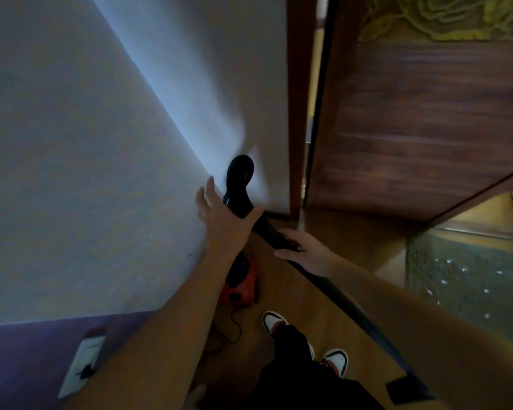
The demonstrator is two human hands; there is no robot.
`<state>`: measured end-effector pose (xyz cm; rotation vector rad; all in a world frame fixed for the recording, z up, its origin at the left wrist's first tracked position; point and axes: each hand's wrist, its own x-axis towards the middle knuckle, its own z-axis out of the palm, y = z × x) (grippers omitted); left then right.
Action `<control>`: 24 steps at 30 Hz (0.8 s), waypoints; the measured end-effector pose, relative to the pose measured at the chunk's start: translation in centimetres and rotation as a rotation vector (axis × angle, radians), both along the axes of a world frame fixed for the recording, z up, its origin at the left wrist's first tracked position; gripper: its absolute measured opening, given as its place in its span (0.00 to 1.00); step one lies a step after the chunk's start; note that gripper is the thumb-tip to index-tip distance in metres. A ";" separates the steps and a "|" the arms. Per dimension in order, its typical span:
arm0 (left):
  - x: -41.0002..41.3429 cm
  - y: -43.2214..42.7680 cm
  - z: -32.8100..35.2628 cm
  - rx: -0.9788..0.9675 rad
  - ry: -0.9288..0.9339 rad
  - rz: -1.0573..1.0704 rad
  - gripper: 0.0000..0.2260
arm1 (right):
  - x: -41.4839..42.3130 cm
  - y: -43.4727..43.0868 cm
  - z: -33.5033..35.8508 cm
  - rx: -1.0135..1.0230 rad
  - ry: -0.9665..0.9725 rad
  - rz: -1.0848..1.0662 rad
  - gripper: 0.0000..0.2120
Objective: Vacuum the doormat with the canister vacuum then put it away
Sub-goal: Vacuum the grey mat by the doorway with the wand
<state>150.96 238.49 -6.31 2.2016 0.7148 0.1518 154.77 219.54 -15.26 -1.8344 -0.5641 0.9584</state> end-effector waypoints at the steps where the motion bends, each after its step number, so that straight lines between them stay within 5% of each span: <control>1: -0.1 -0.5 -0.3 0.199 -0.032 -0.132 0.44 | -0.4 -1.2 0.0 -0.009 0.001 0.004 0.17; 3: 0.2 -1.4 -0.6 0.515 -0.103 -0.443 0.31 | -1.0 -3.4 0.4 -0.022 -0.003 0.005 0.14; 5: 0.8 -2.6 -0.7 0.569 -0.110 -0.718 0.19 | -1.4 -5.6 0.8 -0.022 -0.020 0.005 0.13; 11: 0.6 -8.4 1.0 0.678 0.176 -1.183 0.14 | -3.0 -12.3 1.2 -0.062 -0.007 -0.017 0.02; 20: -1.0 -17.5 -0.2 0.234 0.827 -1.335 0.15 | -6.7 -20.6 1.5 -0.152 -0.065 -0.031 0.13; 24: -2.2 -20.3 -2.2 -0.082 0.885 -1.279 0.12 | -7.8 -23.3 1.4 -0.243 -0.122 -0.018 0.12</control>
